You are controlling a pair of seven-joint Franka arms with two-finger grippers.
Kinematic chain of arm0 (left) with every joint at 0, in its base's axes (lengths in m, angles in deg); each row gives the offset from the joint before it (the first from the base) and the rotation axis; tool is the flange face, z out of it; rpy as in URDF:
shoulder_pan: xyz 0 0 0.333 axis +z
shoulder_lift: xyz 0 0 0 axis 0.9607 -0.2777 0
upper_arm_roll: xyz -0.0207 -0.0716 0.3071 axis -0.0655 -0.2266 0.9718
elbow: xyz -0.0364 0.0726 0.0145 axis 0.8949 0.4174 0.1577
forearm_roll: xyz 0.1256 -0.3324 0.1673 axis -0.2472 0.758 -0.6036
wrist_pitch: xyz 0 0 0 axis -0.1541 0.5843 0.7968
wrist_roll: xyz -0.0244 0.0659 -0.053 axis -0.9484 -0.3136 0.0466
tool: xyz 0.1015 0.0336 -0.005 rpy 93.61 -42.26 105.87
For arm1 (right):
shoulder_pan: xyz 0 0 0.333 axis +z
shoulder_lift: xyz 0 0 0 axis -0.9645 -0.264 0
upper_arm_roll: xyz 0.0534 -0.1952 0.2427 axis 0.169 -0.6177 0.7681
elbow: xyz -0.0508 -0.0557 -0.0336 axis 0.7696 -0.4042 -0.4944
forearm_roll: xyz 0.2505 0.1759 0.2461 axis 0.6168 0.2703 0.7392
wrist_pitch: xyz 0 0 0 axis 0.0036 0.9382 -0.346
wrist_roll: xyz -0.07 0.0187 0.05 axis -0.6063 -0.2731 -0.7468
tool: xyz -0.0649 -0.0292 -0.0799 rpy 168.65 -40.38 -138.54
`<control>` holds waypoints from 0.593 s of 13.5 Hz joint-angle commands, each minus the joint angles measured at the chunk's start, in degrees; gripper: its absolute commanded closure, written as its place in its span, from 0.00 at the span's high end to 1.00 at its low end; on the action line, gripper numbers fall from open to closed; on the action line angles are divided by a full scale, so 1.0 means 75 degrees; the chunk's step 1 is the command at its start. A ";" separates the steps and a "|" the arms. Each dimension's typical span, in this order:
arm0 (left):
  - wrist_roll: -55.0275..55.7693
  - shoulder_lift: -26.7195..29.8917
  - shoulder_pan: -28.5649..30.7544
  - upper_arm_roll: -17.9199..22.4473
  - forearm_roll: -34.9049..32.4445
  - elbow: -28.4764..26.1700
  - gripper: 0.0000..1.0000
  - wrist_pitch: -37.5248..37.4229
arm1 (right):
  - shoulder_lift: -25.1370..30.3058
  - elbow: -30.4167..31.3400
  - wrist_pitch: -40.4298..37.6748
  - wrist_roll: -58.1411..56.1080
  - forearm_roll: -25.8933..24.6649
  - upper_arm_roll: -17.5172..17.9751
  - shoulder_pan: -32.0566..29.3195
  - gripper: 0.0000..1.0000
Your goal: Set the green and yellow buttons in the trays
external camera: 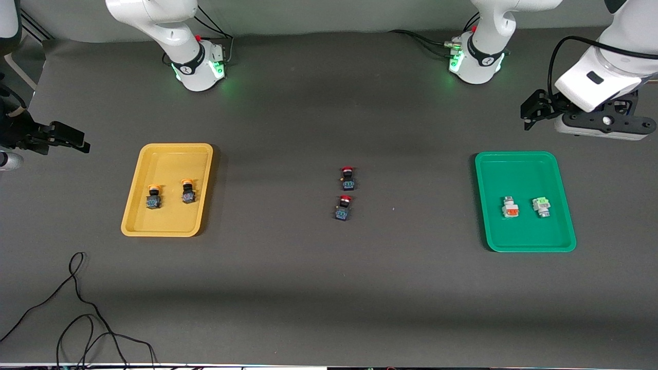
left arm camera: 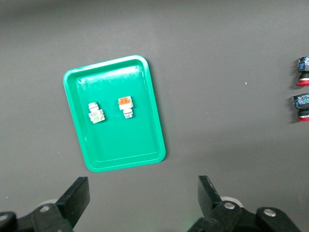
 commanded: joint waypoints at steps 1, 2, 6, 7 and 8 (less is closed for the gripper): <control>-0.0076 -0.0430 -0.0077 0.0130 -0.0069 0.0469 1.00 -0.0283 | 0.0059 -0.0013 0.0089 0.0221 -0.0231 0.0228 -0.0120 1.00; -0.0076 -0.0525 -0.0076 0.0130 -0.0069 0.0622 1.00 -0.0505 | 0.0059 -0.0013 0.0089 0.0221 -0.0231 0.0461 -0.0388 1.00; 0.0006 -0.0666 -0.0076 0.0118 -0.0069 0.0834 1.00 -0.0718 | 0.0059 -0.0036 0.0089 0.0210 -0.0243 0.0604 -0.0426 1.00; -0.0029 -0.0666 -0.0065 0.0118 -0.0069 0.0834 1.00 -0.0718 | 0.0059 -0.0060 0.0077 0.0210 -0.0243 0.0604 -0.0426 1.00; -0.0041 -0.0666 -0.0064 0.0118 -0.0069 0.0834 1.00 -0.0730 | 0.0059 -0.0071 0.0077 0.0210 -0.0243 0.0604 -0.0426 1.00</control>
